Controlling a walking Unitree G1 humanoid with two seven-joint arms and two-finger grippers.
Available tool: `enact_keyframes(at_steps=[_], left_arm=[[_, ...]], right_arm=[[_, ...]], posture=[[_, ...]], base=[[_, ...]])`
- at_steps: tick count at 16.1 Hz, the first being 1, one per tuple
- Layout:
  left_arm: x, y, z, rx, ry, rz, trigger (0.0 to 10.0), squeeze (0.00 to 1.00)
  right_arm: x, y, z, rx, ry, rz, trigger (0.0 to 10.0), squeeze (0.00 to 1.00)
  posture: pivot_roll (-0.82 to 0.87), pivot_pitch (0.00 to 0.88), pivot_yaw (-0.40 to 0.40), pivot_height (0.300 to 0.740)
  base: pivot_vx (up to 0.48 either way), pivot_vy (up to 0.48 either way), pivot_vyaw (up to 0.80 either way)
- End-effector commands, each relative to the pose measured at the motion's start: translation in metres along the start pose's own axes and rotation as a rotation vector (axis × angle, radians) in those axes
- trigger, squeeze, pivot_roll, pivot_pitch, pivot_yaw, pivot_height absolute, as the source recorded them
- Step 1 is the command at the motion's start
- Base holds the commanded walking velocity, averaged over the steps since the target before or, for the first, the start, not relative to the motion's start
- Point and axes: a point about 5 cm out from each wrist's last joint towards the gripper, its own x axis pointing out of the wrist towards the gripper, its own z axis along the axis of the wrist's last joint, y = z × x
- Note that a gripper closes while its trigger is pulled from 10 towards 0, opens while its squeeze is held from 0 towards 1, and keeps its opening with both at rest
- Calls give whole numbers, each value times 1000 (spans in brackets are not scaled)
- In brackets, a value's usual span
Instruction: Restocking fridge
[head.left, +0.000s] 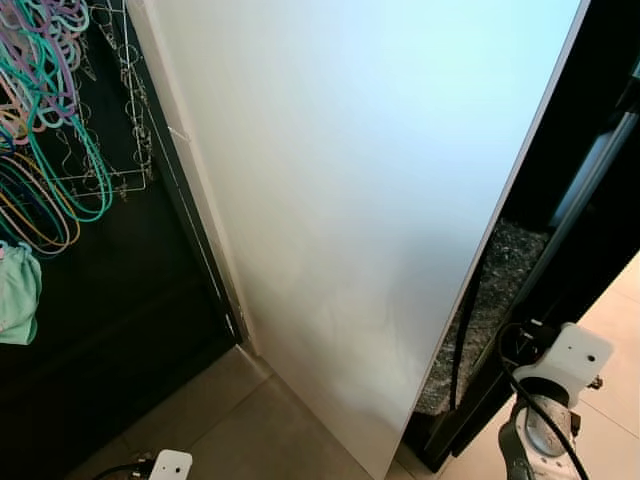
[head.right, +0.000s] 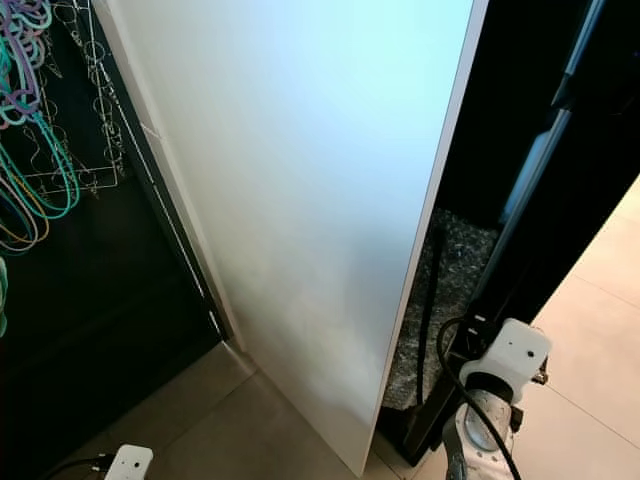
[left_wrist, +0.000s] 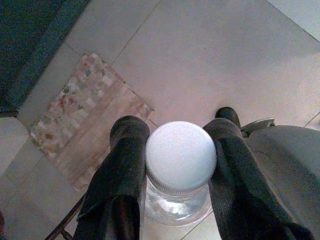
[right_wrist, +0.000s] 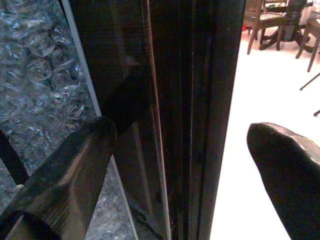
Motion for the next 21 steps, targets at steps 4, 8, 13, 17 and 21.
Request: enact_keyframes(at_steps=[4, 8, 13, 17, 21], left_arm=[[-1, 3, -3, 10, 14, 4, 10000, 0], [-1, 4, -3, 11, 17, 6, 10000, 0], [-1, 4, -2, 7, 14, 6, 10000, 0], [-1, 4, -3, 12, 17, 3, 10000, 0], [-1, 4, -3, 11, 16, 3, 10000, 0]], right_arm=[[17, 7, 7, 4, -15, 38, 10000, 0], [16, 11, 4, 5, 1, 53, 10000, 0], [10, 18, -2, 11, 27, 78, 10000, 0], [-4, 15, -10, 10, 56, 68, 10000, 0], [-1, 14, -8, 11, 46, 59, 10000, 0]], posture=[[-6, 0, 34, 740], [-4, 5, 34, 740], [-4, 7, 33, 740], [-11, 6, 38, 740], [-11, 11, 34, 740]], base=[[0, 0, 0], [0, 0, 0], [0, 0, 0], [0, 0, 0], [0, 0, 0]])
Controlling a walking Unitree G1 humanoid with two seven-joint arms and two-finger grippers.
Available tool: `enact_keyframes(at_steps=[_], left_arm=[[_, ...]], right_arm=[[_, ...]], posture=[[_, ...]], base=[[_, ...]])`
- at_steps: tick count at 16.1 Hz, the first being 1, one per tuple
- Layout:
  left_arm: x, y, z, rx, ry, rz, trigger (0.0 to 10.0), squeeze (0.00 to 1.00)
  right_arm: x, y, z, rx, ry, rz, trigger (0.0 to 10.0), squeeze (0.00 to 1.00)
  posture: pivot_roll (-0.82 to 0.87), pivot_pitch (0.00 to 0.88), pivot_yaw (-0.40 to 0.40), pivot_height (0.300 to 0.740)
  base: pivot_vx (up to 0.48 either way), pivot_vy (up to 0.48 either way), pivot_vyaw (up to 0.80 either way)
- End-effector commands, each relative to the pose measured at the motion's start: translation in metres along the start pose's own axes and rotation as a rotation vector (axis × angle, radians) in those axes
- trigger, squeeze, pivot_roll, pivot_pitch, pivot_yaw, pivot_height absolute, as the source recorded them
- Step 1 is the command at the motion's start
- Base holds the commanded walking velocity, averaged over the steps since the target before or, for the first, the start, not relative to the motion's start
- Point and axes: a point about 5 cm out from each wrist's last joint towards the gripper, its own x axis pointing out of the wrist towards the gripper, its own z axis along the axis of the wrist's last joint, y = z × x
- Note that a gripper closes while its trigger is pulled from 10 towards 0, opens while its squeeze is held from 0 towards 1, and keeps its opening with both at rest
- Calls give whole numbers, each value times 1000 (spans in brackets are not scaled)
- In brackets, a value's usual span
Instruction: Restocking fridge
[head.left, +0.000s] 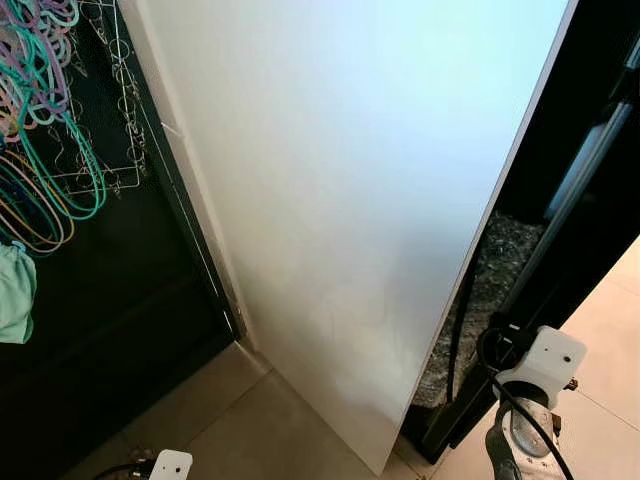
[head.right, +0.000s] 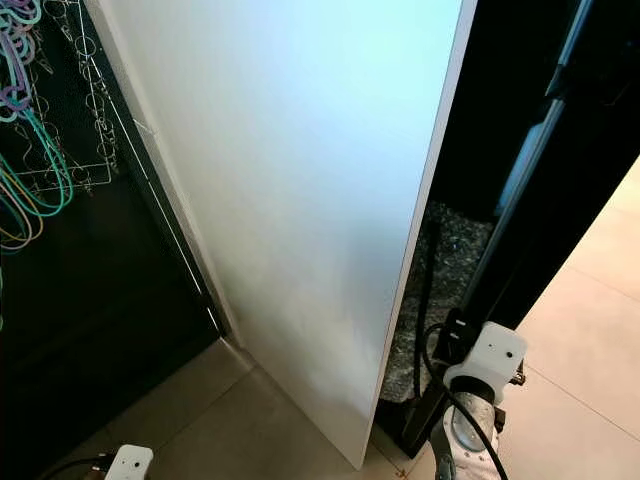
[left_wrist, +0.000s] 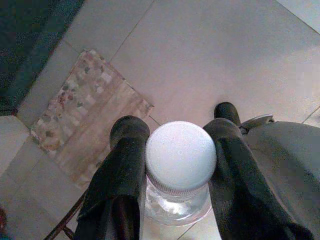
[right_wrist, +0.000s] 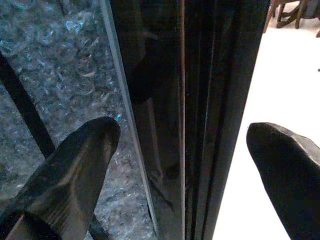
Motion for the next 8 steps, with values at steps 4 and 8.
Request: enact_keyframes(at_steps=[4, 8], left_arm=[[-1, 3, -3, 8, 14, 3, 10000, 0], [-1, 4, -2, 3, 15, 5, 10000, 0]], right_arm=[[7, 0, 12, 5, -37, -1, 10000, 0], [9, -2, 11, -1, -34, -3, 10000, 0]], posture=[[-8, 18, 32, 740], [-6, 25, 33, 740]], base=[[0, 0, 0], [0, 0, 0]])
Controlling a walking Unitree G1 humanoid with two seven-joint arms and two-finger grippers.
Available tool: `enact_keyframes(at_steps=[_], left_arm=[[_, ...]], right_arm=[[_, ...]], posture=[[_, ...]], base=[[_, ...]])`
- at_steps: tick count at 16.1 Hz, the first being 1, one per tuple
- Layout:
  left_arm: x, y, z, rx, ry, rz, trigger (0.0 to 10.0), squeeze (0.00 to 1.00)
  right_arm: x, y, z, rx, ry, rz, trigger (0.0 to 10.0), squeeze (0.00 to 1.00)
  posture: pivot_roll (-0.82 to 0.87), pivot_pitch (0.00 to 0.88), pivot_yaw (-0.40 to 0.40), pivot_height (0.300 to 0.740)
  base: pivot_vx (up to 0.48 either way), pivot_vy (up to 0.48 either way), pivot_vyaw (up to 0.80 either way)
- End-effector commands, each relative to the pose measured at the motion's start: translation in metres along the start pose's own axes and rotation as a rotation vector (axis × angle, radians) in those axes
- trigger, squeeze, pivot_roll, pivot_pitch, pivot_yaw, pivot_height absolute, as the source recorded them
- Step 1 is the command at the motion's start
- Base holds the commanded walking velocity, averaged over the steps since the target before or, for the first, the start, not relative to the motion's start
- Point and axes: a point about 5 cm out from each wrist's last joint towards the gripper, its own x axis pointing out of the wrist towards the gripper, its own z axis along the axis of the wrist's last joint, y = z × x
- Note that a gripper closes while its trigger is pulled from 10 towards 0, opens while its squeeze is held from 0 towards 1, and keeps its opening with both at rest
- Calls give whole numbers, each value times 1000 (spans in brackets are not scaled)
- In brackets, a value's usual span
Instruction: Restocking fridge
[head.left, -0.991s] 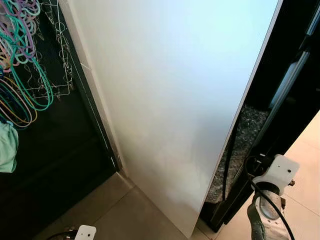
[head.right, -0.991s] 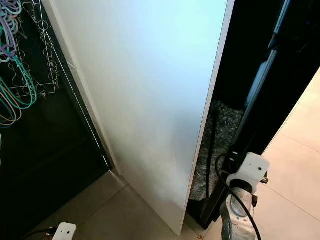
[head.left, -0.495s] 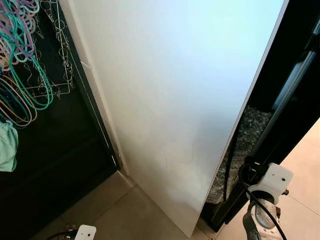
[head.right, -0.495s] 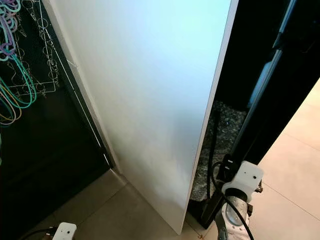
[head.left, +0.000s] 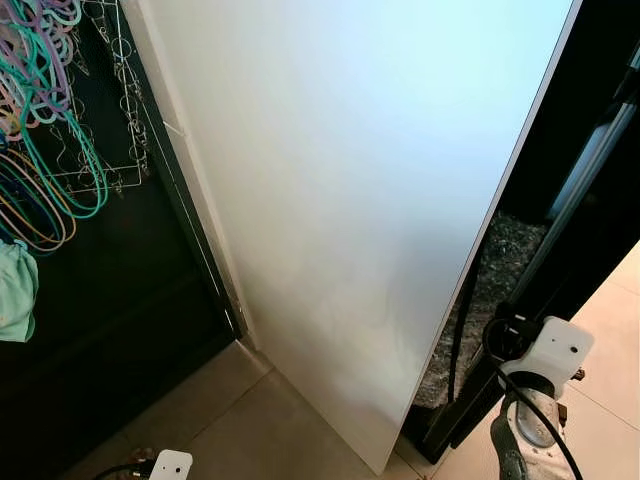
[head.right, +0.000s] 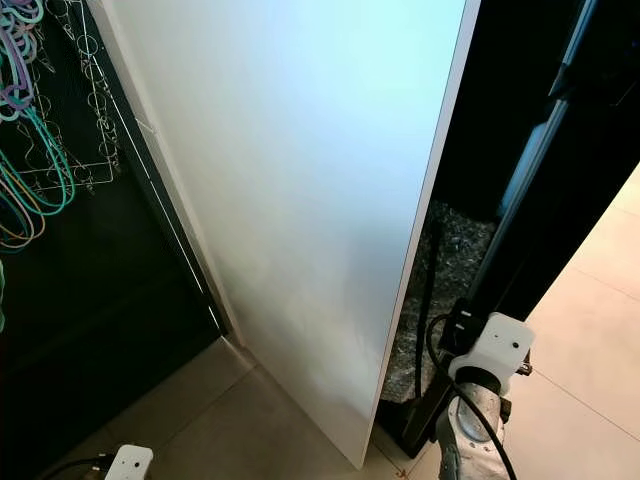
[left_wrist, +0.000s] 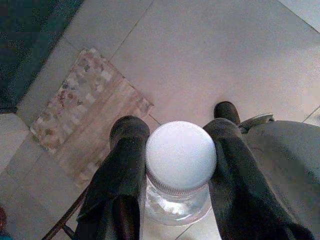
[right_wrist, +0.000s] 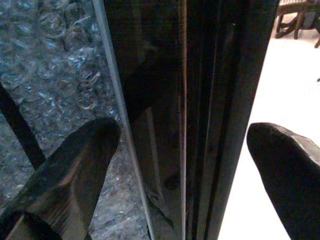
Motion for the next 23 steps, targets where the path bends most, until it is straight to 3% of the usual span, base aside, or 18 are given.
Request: enact_keyframes(at_steps=[1, 9, 12, 15, 20, 23], left_arm=[[0, 4, -2, 1, 14, 7, 10000, 0], [0, 4, -2, -8, 14, 9, 10000, 0], [-1, 3, -2, -7, 14, 7, 10000, 0], [-1, 3, -3, 0, 16, 4, 10000, 0], [0, 2, -2, 1, 17, 0, 10000, 0], [0, 1, -2, -2, 17, 0, 10000, 0]], right_arm=[[3, -1, 3, 3, -6, -9, 10000, 0], [11, -20, 10, -19, -35, -73, 10000, 0], [4, -47, 5, -60, -40, -196, 10000, 0], [-15, -84, -18, -129, 36, -321, 10000, 0], [-33, -120, -42, -134, 130, -454, 10000, 0], [-59, -156, -88, -126, 358, -554, 10000, 0]], posture=[[-3, 31, 33, 740], [-8, 38, 34, 740], [-11, 41, 35, 740], [-21, 44, 37, 740], [-25, 44, 33, 740], [-15, 41, 27, 740]], base=[[0, 0, 0], [0, 0, 0], [0, 0, 0], [0, 0, 0], [0, 0, 0], [0, 0, 0]])
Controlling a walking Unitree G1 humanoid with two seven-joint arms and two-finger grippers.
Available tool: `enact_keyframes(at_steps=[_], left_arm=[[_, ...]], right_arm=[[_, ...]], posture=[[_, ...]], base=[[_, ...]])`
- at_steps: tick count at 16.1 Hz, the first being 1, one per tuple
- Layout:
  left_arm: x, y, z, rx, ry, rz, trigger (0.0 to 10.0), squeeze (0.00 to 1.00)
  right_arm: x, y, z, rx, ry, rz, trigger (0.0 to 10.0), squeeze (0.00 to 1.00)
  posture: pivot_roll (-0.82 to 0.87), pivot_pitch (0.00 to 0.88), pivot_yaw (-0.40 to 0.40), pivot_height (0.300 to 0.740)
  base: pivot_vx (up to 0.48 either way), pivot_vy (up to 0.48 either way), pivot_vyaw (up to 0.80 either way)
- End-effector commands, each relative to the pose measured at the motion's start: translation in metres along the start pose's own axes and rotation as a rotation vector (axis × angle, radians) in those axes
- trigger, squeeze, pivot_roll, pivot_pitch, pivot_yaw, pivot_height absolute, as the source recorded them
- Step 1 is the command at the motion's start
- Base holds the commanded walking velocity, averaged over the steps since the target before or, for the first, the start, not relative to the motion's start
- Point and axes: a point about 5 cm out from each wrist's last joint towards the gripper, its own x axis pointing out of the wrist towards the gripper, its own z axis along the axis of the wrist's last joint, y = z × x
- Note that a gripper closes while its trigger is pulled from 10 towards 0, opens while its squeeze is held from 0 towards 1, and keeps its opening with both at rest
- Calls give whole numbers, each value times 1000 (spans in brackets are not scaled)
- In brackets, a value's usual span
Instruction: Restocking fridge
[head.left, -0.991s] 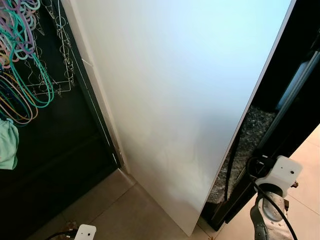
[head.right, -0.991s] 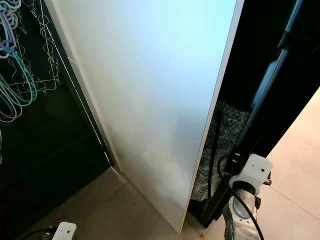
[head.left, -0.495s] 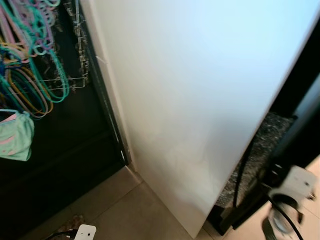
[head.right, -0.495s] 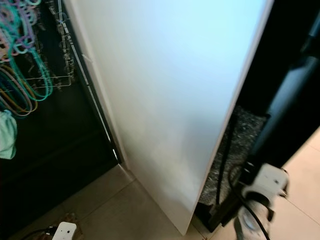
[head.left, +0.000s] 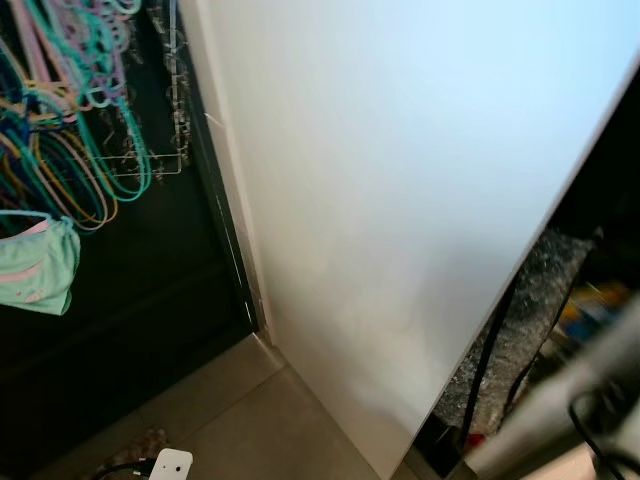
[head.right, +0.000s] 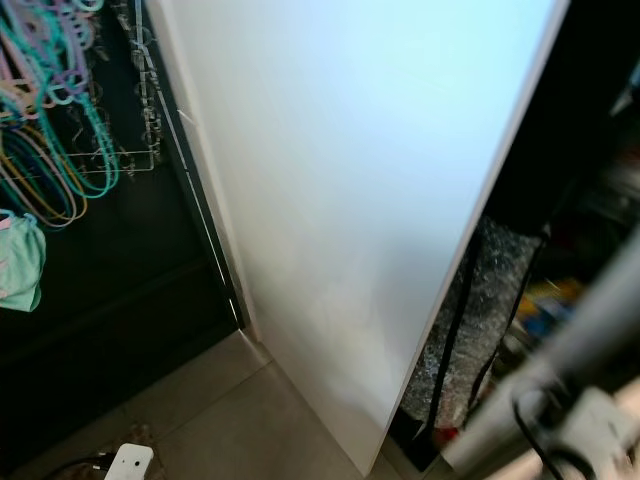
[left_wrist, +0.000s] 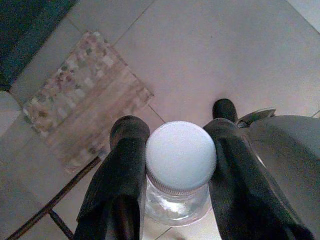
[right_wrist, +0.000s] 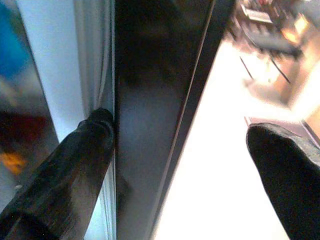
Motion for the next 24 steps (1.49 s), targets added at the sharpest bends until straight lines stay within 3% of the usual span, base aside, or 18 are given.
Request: enact_keyframes(at_steps=[1, 2, 4, 7, 8, 9, 10, 11, 12, 14, 18, 21, 23, 24], left_arm=[[0, 1, -3, -3, 18, 4, 10000, 0], [0, 1, -3, -4, 18, 5, 10000, 0], [0, 2, -3, -3, 20, 5, 10000, 0], [0, 2, -2, 2, 22, -1, 10000, 0], [0, 2, -2, 4, 21, -4, 10000, 0], [0, 2, -2, 4, 21, -9, 10000, 0], [0, 1, -2, 15, 25, -27, 10000, 0], [0, 1, -2, 17, 25, -34, 10000, 0], [0, 1, -2, 5, 21, -28, 10000, 0], [0, 2, -2, 6, 23, -20, 10000, 0], [0, 4, -3, 47, 38, -22, 10000, 0], [-1, 4, -3, 45, 35, -20, 10000, 0], [-1, 4, -3, 50, 37, -24, 10000, 0], [-1, 3, -3, 51, 39, -27, 10000, 0]], right_arm=[[-13, -37, -48, -17, 243, -126, 10000, 0], [-17, -43, -58, -26, 293, -139, 10000, 0], [-26, -39, -74, -52, 373, -54, 10000, 0], [-41, -16, -95, -48, 500, 124, 10000, 0], [-50, -3, -104, -62, 561, 235, 10000, 0], [-58, 4, -111, -89, 606, 296, 10000, 0], [-83, 17, -129, -190, 757, 460, 10000, 0], [-93, 21, -136, -265, 815, 536, 10000, 0], [-96, 26, -137, -284, 820, 576, 10000, 0], [-91, 36, -131, -162, 813, 527, 10000, 0], [-81, 35, -126, -187, 800, 519, 10000, 0], [-69, 16, -122, -271, 723, 446, 10000, 0], [-70, 10, -123, -311, 688, 455, 10000, 0], [-72, 8, -124, -376, 670, 477, 10000, 0]], posture=[[-12, 42, 26, 740], [-15, 42, 27, 740], [-22, 43, 30, 740], [-22, 41, 37, 740], [-24, 41, 38, 740], [-30, 38, 42, 740], [-28, 35, 44, 740], [-20, 27, 42, 740], [-12, 22, 39, 740], [-11, 18, 42, 740], [-14, 0, 52, 740], [-14, 0, 52, 740], [-27, 0, 52, 740], [-26, 0, 51, 740]], base=[[0, 0, 0], [0, 0, 0], [0, 0, 0], [0, 0, 0], [0, 0, 0], [0, 0, 0], [0, 0, 0], [0, 0, 0], [0, 0, 0], [0, 0, 0], [0, 0, 0], [0, 0, 0], [0, 0, 0], [0, 0, 0]])
